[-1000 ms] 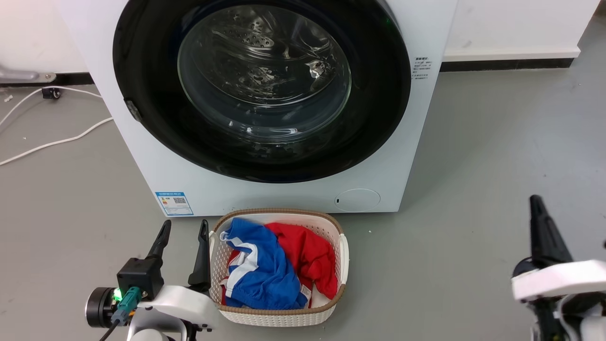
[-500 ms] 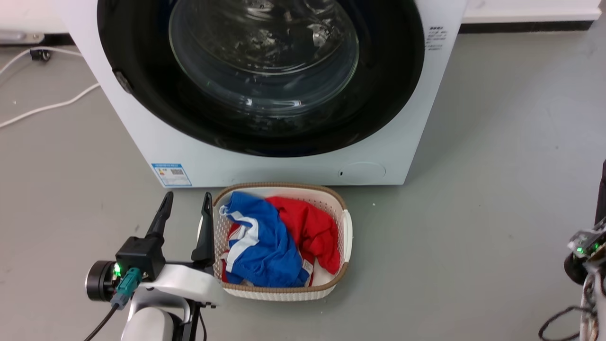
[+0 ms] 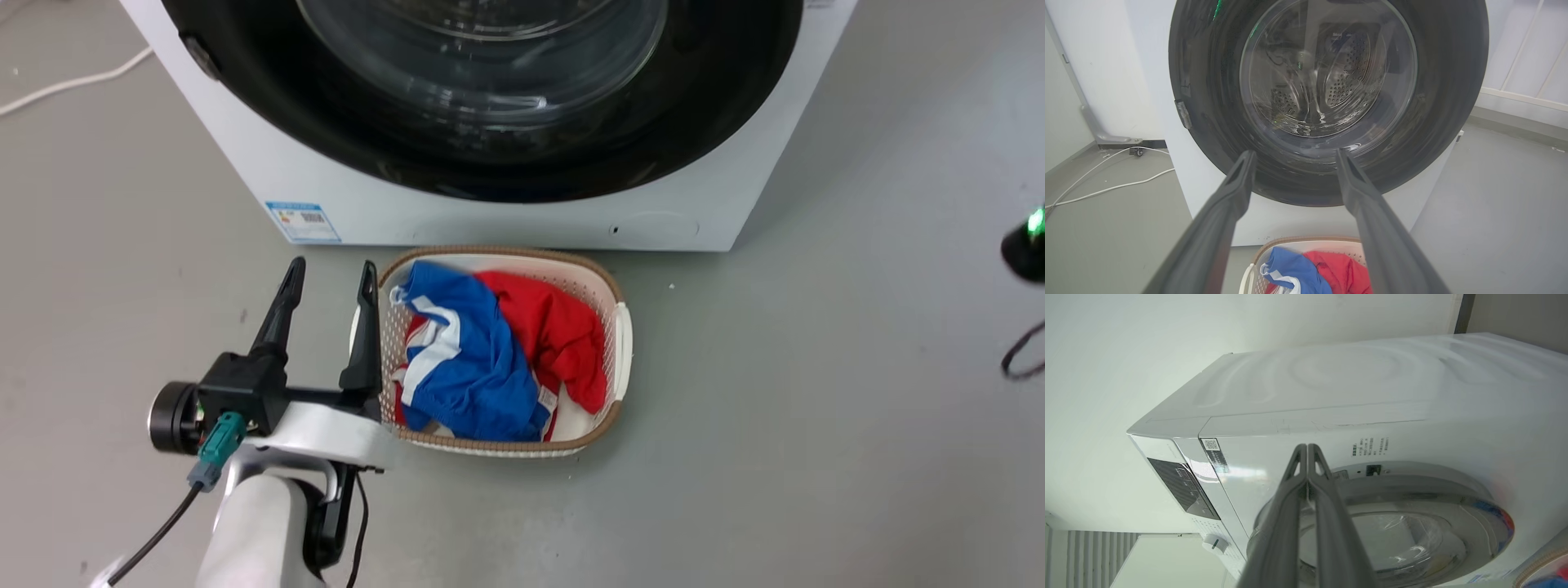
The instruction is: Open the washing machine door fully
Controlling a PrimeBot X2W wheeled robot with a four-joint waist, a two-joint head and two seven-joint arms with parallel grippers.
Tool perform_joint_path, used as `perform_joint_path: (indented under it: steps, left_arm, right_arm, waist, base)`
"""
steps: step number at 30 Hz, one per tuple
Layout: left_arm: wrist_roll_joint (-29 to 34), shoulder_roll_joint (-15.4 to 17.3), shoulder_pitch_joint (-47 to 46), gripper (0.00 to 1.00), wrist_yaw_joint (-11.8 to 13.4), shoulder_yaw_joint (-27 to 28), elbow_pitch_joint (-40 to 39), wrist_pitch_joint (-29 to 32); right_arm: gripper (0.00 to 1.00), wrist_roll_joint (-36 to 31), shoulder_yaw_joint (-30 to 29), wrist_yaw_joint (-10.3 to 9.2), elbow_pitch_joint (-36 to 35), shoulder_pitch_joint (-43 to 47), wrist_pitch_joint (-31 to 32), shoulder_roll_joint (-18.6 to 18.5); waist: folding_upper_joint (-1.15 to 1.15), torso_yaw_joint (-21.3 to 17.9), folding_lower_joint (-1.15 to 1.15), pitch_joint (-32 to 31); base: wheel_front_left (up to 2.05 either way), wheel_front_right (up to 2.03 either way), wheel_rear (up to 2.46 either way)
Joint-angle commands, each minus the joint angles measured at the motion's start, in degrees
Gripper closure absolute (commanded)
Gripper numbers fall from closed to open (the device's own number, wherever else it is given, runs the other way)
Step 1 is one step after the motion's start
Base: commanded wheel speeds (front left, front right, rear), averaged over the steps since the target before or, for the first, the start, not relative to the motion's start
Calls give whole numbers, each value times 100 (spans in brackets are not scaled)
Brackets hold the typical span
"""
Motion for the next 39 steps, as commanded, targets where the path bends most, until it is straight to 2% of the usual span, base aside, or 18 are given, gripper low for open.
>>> perform_joint_path:
  steps: [1,11,19,29,39]
  left_arm:
    - [29,-15,-101,0,-6,-18,-42,-15]
    - [41,-68,-492,0,-24,-152,-286,-15]
    - [39,-99,-752,0,-3,-278,-450,-15]
    - [50,-111,-1023,0,28,-428,-488,-15]
    - [20,-116,-1059,0,46,-455,-460,-15]
  right_arm:
    - [100,-91,99,3,115,-223,88,-59]
    - [100,-877,1109,3,1290,-2248,965,-364]
    - [100,-1435,1624,3,1865,-3186,1263,-365]
    - [100,-1703,1935,3,1944,-3653,1680,-197]
    - [100,-1716,2046,3,1954,-3588,2293,-182]
  waist:
    - [0,100,-1,175]
    - [0,310,-1,865]
    - [0,464,-1,1309]
    - [0,544,-1,1659]
    - [0,525,-1,1662]
  base:
    - [0,0,0]
    - [0,0,0]
    - [0,0,0]
    - [0,0,0]
    - [0,0,0]
